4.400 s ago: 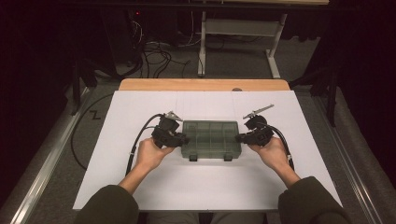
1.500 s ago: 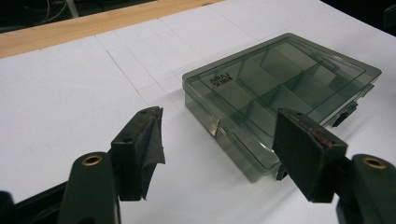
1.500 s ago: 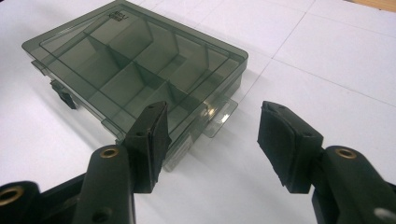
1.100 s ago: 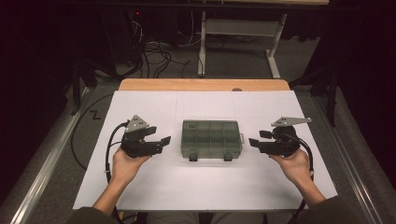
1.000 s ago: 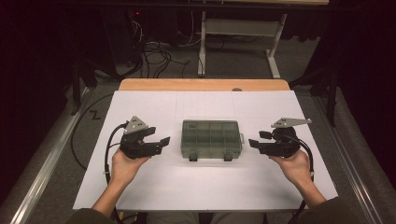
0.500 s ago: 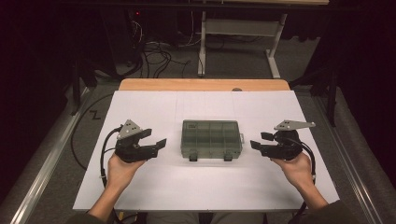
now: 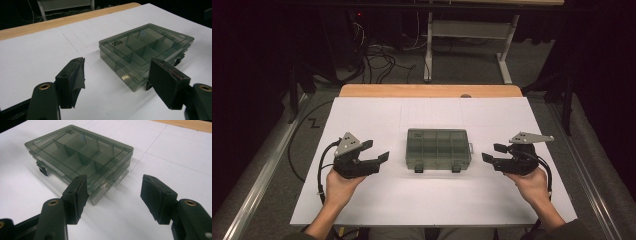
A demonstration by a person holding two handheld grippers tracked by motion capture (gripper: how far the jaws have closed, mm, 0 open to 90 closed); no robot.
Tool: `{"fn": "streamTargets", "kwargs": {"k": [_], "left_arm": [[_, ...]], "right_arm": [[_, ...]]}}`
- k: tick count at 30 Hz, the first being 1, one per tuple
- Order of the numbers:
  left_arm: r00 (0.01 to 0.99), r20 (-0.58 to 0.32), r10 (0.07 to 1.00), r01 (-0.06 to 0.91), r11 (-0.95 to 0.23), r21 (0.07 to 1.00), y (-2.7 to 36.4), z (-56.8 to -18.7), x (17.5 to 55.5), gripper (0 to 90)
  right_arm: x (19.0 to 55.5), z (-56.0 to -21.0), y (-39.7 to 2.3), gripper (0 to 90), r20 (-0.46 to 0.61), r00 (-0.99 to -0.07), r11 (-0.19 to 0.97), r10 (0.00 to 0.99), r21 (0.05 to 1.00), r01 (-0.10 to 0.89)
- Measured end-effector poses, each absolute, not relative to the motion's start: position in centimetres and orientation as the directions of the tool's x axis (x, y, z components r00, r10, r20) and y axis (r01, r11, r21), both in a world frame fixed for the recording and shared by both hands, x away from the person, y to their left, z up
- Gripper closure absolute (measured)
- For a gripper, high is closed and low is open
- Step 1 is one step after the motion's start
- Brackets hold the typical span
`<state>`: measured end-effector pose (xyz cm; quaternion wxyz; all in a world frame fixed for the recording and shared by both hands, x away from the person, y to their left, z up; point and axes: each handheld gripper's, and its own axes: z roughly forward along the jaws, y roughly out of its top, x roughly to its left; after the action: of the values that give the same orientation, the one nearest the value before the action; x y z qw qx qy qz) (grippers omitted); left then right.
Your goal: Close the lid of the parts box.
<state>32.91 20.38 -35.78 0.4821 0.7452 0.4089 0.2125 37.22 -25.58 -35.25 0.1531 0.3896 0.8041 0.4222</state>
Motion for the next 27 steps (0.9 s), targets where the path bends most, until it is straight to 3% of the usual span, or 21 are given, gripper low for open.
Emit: {"fn": "streamTargets", "kwargs": {"k": [27], "left_arm": [[0.569,-0.102,0.816,0.393,-0.161,0.905,21.1,-36.5,32.1,28.8]], "right_arm": [[35.9,-36.1,-27.2,36.7,0.113,-0.631,0.277,0.768,0.829,0.486]]}}
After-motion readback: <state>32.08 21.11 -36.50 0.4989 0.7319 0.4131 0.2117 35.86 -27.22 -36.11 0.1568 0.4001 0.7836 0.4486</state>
